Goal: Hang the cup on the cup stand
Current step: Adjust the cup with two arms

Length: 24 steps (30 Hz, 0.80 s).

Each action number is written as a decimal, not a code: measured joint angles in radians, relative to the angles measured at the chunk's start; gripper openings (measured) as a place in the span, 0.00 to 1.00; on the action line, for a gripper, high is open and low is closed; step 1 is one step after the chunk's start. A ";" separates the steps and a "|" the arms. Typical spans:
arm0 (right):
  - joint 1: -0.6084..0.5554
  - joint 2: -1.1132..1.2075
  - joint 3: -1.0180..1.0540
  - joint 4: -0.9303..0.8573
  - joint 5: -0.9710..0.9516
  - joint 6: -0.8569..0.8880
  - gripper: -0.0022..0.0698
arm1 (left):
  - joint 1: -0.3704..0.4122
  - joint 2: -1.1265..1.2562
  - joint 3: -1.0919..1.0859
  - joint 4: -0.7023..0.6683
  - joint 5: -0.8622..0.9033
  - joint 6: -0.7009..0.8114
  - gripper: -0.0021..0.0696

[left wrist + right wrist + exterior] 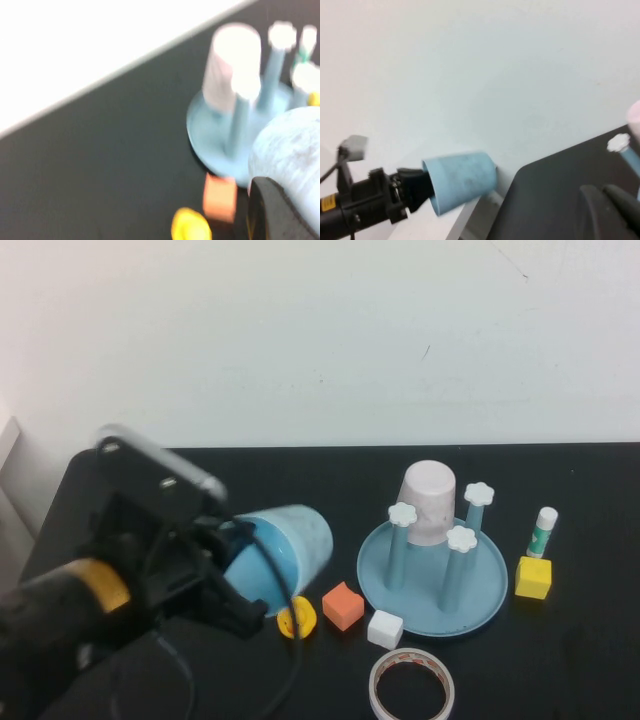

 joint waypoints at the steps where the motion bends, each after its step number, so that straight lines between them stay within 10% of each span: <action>1: 0.000 0.000 0.000 0.002 0.007 -0.002 0.03 | 0.000 -0.021 0.032 0.000 -0.045 0.000 0.04; 19: 0.000 0.570 -0.252 0.106 0.366 -0.287 0.03 | 0.000 -0.073 0.130 -0.086 -0.646 -0.155 0.04; 24: 0.000 0.826 -0.381 0.116 0.514 -0.291 0.20 | 0.000 -0.073 0.130 -0.118 -0.660 -0.357 0.04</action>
